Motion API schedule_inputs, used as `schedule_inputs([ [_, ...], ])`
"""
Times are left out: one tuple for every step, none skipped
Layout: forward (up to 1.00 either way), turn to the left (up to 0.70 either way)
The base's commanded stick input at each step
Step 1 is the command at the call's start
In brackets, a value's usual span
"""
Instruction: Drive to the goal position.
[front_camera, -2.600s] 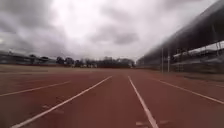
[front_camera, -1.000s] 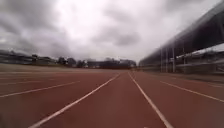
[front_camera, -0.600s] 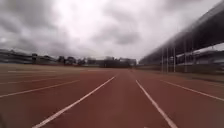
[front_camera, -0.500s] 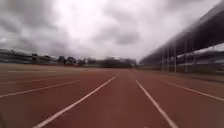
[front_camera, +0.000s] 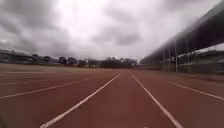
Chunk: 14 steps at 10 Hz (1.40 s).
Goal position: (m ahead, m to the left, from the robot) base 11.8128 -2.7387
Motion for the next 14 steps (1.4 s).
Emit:
schedule_inputs([
  [0.7, 0.0],
  [0.7, 0.0],
  [0.7, 0.0],
  [0.7, 0.0],
  [0.7, 0.0],
  [0.7, 0.0],
  [0.7, 0.0],
  [0.7, 0.0],
  [0.7, 0.0],
  [0.7, 0.0],
  [0.7, 0.0],
  [0.7, 0.0],
  [0.7, 0.0],
  [0.7, 0.0],
])
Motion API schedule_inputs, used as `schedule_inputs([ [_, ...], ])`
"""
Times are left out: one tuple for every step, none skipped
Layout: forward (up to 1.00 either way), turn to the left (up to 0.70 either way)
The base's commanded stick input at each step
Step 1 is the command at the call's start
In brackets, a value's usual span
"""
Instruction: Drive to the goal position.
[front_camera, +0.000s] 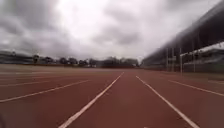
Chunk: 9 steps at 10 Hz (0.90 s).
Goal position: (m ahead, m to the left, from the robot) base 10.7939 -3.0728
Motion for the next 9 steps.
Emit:
schedule_inputs([
  [0.7, 0.0],
  [0.7, 0.0],
  [0.7, 0.0],
  [0.7, 0.0],
  [0.7, 0.0],
  [0.7, 0.0],
  [0.7, 0.0],
  [0.7, 0.0],
  [0.7, 0.0],
])
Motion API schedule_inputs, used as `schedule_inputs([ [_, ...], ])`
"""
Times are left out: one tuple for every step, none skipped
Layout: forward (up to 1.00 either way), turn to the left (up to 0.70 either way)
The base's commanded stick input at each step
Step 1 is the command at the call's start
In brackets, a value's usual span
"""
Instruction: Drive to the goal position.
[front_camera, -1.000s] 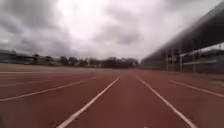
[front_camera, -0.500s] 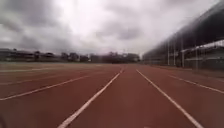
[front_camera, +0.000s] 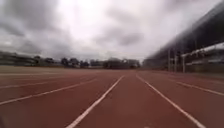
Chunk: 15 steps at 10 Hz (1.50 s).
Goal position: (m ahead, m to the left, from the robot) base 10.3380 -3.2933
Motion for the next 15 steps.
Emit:
schedule_inputs([
  [0.7, 0.0],
  [0.7, 0.0],
  [0.7, 0.0],
  [0.7, 0.0],
  [0.7, 0.0],
  [0.7, 0.0],
  [0.7, 0.0],
  [0.7, -0.13],
  [0.7, -0.3],
  [0.7, -0.35],
  [0.7, -0.35],
  [0.7, -0.35],
  [0.7, -0.35],
  [0.7, -0.35],
  [0.7, -0.35],
])
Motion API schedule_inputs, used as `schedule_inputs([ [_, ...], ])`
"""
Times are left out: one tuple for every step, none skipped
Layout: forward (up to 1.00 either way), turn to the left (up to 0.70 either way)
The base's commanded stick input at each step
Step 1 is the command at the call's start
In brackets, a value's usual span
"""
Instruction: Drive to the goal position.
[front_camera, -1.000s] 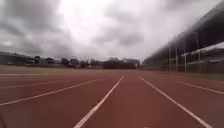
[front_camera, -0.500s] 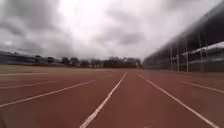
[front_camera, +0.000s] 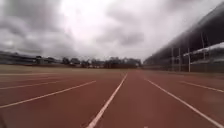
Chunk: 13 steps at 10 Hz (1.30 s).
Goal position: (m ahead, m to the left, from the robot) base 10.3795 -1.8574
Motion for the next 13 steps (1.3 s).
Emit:
schedule_inputs([
  [0.7, -0.35],
  [0.7, -0.35],
  [0.7, -0.31],
  [0.7, -0.23],
  [0.7, -0.16],
  [0.7, -0.08],
  [0.7, -0.03],
  [0.7, -0.01],
  [0.7, 0.0],
  [0.7, 0.0],
  [0.7, 0.0],
  [0.7, 0.0],
  [0.7, -0.35],
])
